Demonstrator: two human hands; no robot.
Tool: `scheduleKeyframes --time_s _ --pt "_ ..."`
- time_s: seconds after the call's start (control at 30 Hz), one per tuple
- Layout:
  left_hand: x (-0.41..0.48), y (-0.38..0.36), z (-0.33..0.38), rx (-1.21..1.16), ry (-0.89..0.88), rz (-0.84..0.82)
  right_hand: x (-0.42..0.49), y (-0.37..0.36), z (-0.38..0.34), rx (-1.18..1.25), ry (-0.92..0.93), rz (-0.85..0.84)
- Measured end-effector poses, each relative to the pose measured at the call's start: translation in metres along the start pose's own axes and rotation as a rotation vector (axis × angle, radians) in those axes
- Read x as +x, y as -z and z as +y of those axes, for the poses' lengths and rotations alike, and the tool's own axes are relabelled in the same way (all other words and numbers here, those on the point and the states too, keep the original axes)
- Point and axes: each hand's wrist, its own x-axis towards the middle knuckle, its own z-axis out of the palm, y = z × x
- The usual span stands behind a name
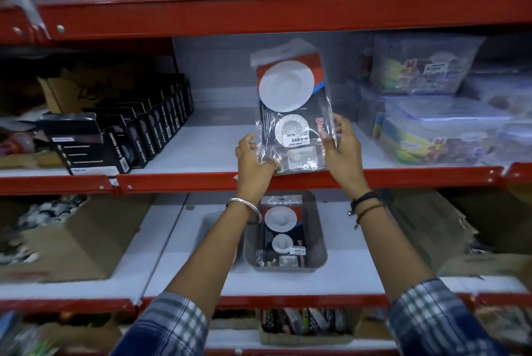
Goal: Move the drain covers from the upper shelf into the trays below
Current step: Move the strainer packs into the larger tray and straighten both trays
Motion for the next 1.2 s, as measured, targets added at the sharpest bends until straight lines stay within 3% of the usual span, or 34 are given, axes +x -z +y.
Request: scheduleKeyframes --time_s 0.13,0.3,0.6,0.8,1.0,1.1,1.2 --pt "-0.048 0.034 -0.005 -0.09 0.013 -0.106 -0.058 0.004 -0.006 0.077 0.004 -0.061" --pt "-0.13 0.063 -0.06 0.155 -0.055 -0.136 -0.152 -0.001 0.025 0.007 -0.073 -0.184" --pt "-0.211 0.077 -0.155 0.337 0.027 -0.279 -0.261 -0.002 0.071 -0.149 -0.321 -0.398" --pt "-0.19 0.051 -0.183 0.432 0.017 -0.322 -0.254 -0.009 0.106 -0.2 -0.479 -0.468" --pt "-0.134 0.02 -0.189 0.451 0.13 -0.284 -0.208 -0.033 0.147 -0.228 -0.528 -0.444" --pt "-0.108 0.015 -0.202 0.63 0.22 -0.428 -0.19 -0.044 0.166 -0.451 -0.503 -0.469" --pt "-0.093 0.018 -0.211 0.85 0.163 -0.475 -0.173 -0.044 0.158 -0.667 -0.373 -0.379"
